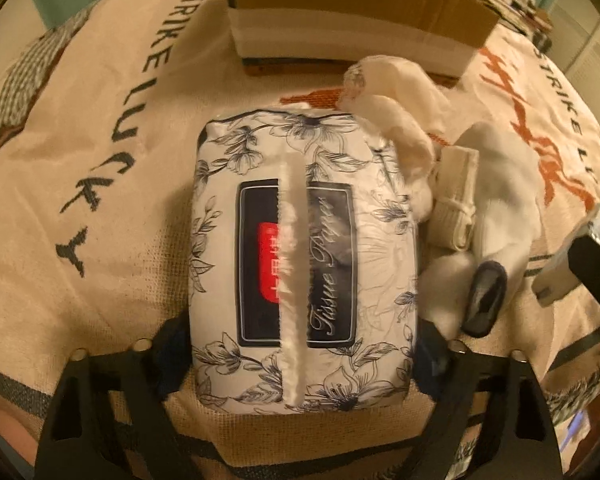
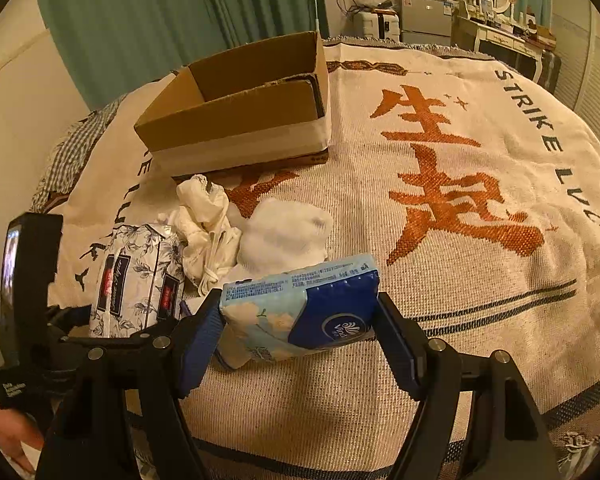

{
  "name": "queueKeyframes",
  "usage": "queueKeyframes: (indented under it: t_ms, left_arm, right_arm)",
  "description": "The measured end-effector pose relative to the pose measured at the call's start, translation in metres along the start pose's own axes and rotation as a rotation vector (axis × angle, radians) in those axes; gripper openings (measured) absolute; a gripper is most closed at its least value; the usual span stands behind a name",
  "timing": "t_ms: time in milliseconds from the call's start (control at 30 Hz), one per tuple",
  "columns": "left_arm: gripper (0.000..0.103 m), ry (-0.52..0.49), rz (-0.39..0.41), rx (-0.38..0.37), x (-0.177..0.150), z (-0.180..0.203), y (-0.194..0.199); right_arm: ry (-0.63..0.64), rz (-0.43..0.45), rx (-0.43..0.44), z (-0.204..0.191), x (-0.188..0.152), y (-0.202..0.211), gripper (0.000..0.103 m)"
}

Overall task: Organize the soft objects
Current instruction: 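Grasp the blue-and-white tissue pack with the right tool while the left grasps the floral tissue pack, then carry the blue pack into the box and open the right tool while the left carries the floral pack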

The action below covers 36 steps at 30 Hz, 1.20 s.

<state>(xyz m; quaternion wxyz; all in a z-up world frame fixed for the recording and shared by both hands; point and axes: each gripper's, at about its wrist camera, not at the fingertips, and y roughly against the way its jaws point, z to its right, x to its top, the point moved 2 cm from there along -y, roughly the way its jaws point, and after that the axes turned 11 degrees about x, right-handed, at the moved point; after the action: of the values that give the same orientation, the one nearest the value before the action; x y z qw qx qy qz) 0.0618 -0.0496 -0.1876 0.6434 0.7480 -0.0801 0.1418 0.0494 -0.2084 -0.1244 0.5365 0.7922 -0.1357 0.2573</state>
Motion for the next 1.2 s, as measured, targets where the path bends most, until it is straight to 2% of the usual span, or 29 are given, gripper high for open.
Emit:
queueKeyframes:
  t_ms: [200, 333, 467, 567, 667, 800, 933, 1000, 1200]
  left_arm:
    - [0.082, -0.009, 0.07, -0.008, -0.001, -0.009, 0.026]
    - [0.082, 0.035, 0.142, -0.045, 0.0, -0.026, 0.064]
    - [0.082, 0.066, 0.231, -0.032, 0.009, -0.044, 0.1]
    - [0.082, 0.093, 0.301, -0.048, 0.027, -0.061, 0.124]
    - [0.082, 0.105, 0.368, -0.032, 0.052, -0.071, 0.144]
    - [0.082, 0.107, 0.449, -0.035, 0.097, -0.076, 0.162]
    - [0.082, 0.094, 0.501, -0.02, 0.15, -0.069, 0.16]
    - [0.082, 0.074, 0.515, -0.009, 0.175, -0.062, 0.147]
    - [0.082, 0.033, 0.44, -0.032, 0.224, -0.043, 0.079]
  right_arm:
    - [0.02, 0.024, -0.006, -0.01, 0.006, 0.01, 0.073]
    - [0.029, 0.065, -0.006, -0.019, 0.013, 0.03, 0.073]
    - [0.036, 0.124, 0.006, -0.032, 0.023, 0.057, 0.073]
    - [0.062, 0.172, 0.013, -0.043, 0.036, 0.075, 0.073]
    - [0.071, 0.212, 0.033, -0.051, 0.057, 0.089, 0.073]
    - [0.102, 0.265, 0.06, -0.065, 0.105, 0.1, 0.073]
    - [0.149, 0.32, 0.08, -0.079, 0.167, 0.093, 0.073]
    - [0.159, 0.332, 0.08, -0.08, 0.198, 0.079, 0.073]
    - [0.147, 0.289, 0.077, -0.061, 0.255, 0.012, 0.073]
